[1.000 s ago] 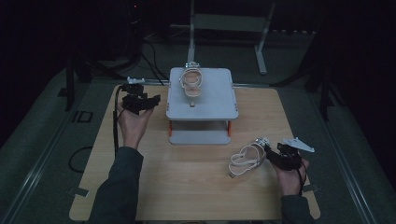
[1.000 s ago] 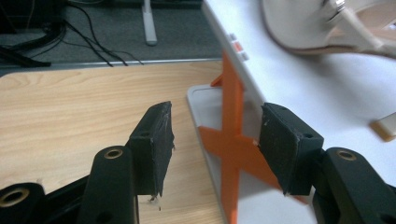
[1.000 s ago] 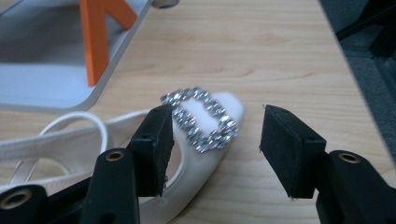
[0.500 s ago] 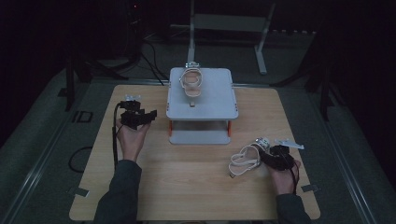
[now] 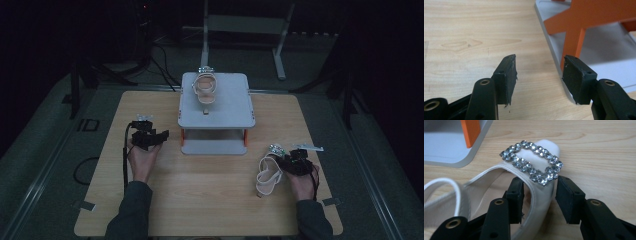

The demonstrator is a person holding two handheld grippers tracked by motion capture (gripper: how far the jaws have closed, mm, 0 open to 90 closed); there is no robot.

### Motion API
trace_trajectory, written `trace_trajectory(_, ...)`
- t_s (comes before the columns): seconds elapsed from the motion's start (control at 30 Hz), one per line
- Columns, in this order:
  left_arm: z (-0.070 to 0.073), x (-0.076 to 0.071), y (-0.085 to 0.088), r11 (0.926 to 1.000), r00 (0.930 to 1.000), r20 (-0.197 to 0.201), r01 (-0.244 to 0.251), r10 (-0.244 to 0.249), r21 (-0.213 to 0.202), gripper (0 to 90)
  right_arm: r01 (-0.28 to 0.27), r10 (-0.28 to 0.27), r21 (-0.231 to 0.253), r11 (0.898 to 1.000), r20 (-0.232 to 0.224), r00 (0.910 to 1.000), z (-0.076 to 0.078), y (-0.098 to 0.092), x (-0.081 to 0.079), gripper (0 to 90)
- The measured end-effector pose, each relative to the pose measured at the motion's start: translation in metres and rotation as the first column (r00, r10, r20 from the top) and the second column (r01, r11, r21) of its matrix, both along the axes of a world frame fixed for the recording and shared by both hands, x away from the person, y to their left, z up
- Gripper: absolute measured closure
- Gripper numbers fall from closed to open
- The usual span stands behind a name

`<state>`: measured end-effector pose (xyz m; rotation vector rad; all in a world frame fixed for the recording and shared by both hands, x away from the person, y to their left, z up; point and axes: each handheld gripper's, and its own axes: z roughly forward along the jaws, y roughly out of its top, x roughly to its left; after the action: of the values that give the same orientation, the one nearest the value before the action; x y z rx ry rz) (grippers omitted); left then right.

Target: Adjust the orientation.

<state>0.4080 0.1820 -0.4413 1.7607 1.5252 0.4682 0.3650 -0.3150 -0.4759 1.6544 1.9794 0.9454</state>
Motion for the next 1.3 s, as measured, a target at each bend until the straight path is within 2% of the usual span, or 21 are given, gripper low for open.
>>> trace_trajectory(0.13, -0.007, -0.001, 0.0, 1.0, 1.0, -0.01, 0.002, -0.002, 0.008, 44.8, -0.064, 0.064, -0.01, 0.998, -0.021, 0.9978, 0.002, -0.001, 0.01, 60.5)
trace_trajectory(0.2, -0.011, -0.001, 0.0, 0.9999, 0.9999, -0.014, 0.004, -0.004, 0.009, 44.8, -0.105, 0.104, -0.017, 0.994, -0.042, 0.9937, 0.004, -0.001, 0.017, 60.5)
trace_trajectory(0.33, -0.017, -0.001, -0.002, 0.9998, 0.9996, -0.027, 0.008, -0.008, 0.017, 44.8, -0.138, 0.136, -0.021, 0.99, -0.069, 0.9882, 0.006, -0.001, 0.023, 59.2)
trace_trajectory(0.4, -0.02, -0.001, -0.005, 0.9996, 0.9995, -0.029, 0.013, -0.013, 0.026, 44.9, -0.136, 0.132, -0.047, 0.99, -0.075, 0.9884, 0.009, -0.002, 0.023, 54.3)
trace_trajectory(0.47, -0.022, -0.001, -0.007, 0.9992, 0.9993, -0.033, 0.02, -0.019, 0.034, 44.8, -0.129, 0.125, -0.058, 0.99, -0.059, 0.9904, 0.012, -0.002, 0.018, 52.4)
trace_trajectory(0.53, -0.024, -0.001, -0.009, 0.9989, 0.9991, -0.037, 0.023, -0.021, 0.04, 44.9, -0.099, 0.097, -0.067, 0.993, -0.033, 0.9948, 0.017, -0.004, 0.009, 49.0)
trace_trajectory(0.67, -0.027, -0.003, -0.011, 0.9987, 0.9991, -0.036, 0.024, -0.023, 0.044, 44.8, -0.036, 0.038, -0.032, 0.999, 0.065, 0.9972, 0.035, -0.01, -0.011, 46.1)
trace_trajectory(0.73, -0.029, -0.004, -0.012, 0.9988, 0.999, -0.036, 0.027, -0.025, 0.041, 44.9, -0.035, 0.037, -0.018, 0.999, 0.088, 0.9954, 0.042, -0.007, -0.022, 44.9)
trace_trajectory(0.8, -0.031, -0.005, -0.013, 0.9988, 0.9991, -0.036, 0.025, -0.024, 0.042, 44.8, -0.048, 0.052, -0.04, 0.998, 0.093, 0.9943, 0.044, -0.001, -0.032, 43.7)
trace_trajectory(0.97, -0.036, -0.007, -0.013, 0.9985, 0.9986, -0.043, 0.031, -0.029, 0.046, 44.9, -0.053, 0.056, -0.062, 0.997, 0.041, 0.9976, 0.037, 0.013, -0.043, 42.3)
trace_trajectory(1.17, -0.04, -0.007, -0.012, 0.9988, 0.9984, -0.049, 0.029, -0.027, 0.039, 44.9, -0.026, 0.024, -0.08, 0.996, -0.022, 0.9995, 0.026, 0.017, -0.04, 40.6)
trace_trajectory(1.3, -0.041, -0.007, -0.013, 0.9988, 0.9983, -0.053, 0.029, -0.027, 0.04, 44.8, -0.024, 0.019, -0.062, 0.998, -0.072, 0.9972, 0.023, 0.017, -0.038, 43.7)
